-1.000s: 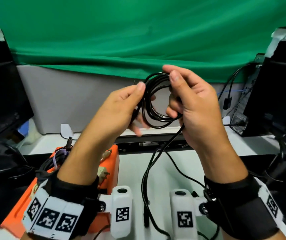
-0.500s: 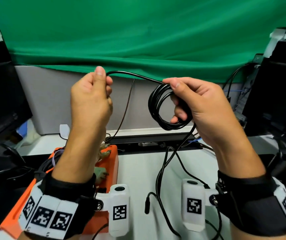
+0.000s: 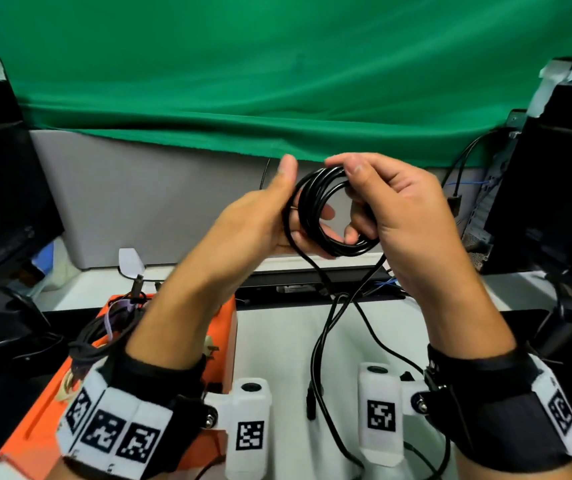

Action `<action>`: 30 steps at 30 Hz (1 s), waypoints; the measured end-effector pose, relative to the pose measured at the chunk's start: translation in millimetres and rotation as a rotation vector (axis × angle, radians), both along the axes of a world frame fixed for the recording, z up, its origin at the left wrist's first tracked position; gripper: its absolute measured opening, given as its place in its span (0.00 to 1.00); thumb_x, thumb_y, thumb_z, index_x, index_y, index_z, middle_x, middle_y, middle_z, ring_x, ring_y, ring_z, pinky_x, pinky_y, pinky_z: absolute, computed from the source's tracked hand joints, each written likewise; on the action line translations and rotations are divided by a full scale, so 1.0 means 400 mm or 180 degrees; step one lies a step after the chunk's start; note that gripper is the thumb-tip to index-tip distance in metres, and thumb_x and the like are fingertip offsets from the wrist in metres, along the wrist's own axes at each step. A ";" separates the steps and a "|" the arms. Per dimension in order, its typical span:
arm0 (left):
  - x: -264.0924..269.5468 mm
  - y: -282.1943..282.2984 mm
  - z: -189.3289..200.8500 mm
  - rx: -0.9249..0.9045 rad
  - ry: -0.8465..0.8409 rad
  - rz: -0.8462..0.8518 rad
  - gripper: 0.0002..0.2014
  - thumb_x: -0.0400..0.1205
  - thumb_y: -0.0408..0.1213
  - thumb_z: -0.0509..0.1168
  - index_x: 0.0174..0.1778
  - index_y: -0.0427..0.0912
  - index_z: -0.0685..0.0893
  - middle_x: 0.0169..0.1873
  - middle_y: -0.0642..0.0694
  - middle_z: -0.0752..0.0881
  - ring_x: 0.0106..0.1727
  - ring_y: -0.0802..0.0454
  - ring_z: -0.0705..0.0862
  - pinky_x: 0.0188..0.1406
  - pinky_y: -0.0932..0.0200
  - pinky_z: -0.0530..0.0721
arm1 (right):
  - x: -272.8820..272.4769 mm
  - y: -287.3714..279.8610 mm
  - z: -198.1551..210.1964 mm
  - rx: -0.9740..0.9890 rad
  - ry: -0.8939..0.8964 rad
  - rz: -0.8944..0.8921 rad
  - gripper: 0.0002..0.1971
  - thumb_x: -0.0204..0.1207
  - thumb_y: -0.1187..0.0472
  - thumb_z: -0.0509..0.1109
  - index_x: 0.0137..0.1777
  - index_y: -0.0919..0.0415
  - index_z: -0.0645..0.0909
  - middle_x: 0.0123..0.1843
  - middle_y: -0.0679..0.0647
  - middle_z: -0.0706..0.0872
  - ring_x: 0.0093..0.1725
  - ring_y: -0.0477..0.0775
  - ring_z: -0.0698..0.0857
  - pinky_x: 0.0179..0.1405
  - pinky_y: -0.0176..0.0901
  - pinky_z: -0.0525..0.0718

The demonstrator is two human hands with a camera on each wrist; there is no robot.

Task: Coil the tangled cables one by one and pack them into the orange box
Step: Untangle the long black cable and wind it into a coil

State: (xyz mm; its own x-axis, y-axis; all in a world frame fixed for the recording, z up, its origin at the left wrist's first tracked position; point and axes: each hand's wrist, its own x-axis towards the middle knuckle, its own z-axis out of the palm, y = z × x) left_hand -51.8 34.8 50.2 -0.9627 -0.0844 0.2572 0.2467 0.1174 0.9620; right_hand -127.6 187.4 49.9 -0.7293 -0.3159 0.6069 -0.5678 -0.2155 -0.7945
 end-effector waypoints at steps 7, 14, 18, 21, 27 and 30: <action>-0.031 0.021 -0.023 0.0299 0.0627 0.0013 0.21 0.85 0.54 0.64 0.35 0.42 0.85 0.33 0.46 0.86 0.38 0.49 0.84 0.49 0.51 0.84 | 0.011 -0.036 -0.012 0.0011 0.0341 -0.0247 0.11 0.89 0.56 0.63 0.56 0.54 0.88 0.33 0.36 0.83 0.35 0.41 0.77 0.39 0.35 0.76; -0.014 0.016 -0.012 0.1209 0.0373 -0.1004 0.16 0.85 0.49 0.59 0.36 0.42 0.78 0.15 0.54 0.75 0.22 0.53 0.80 0.43 0.58 0.84 | 0.013 -0.050 -0.023 -0.0056 0.0124 0.0383 0.17 0.86 0.47 0.65 0.61 0.58 0.88 0.37 0.65 0.85 0.28 0.65 0.82 0.28 0.50 0.81; -0.004 0.005 0.017 0.1857 0.0362 -0.0795 0.16 0.85 0.50 0.57 0.35 0.44 0.73 0.09 0.56 0.64 0.13 0.60 0.69 0.34 0.61 0.85 | 0.010 -0.072 -0.040 0.0423 0.0419 0.0128 0.16 0.89 0.49 0.60 0.71 0.49 0.82 0.49 0.55 0.88 0.39 0.51 0.85 0.36 0.50 0.84; -0.004 -0.014 0.016 0.2370 0.0520 -0.1028 0.21 0.89 0.55 0.51 0.38 0.44 0.74 0.10 0.54 0.68 0.16 0.60 0.75 0.36 0.62 0.86 | 0.030 -0.090 -0.047 0.0451 0.0144 0.0411 0.16 0.92 0.49 0.54 0.73 0.45 0.77 0.39 0.53 0.81 0.22 0.53 0.78 0.19 0.40 0.77; 0.011 -0.024 0.006 0.2049 0.0903 -0.1852 0.16 0.91 0.49 0.48 0.53 0.39 0.72 0.31 0.47 0.87 0.42 0.47 0.90 0.49 0.47 0.87 | 0.046 -0.084 -0.045 -0.0071 -0.1129 0.1328 0.21 0.91 0.42 0.51 0.58 0.53 0.83 0.32 0.42 0.78 0.17 0.49 0.64 0.17 0.38 0.69; 0.014 -0.028 0.016 0.1798 0.0869 -0.1375 0.18 0.92 0.48 0.45 0.47 0.41 0.73 0.21 0.53 0.80 0.27 0.54 0.84 0.44 0.57 0.85 | 0.043 -0.084 -0.056 0.0386 -0.1332 0.1443 0.23 0.89 0.38 0.50 0.48 0.52 0.80 0.31 0.50 0.80 0.16 0.50 0.63 0.16 0.37 0.68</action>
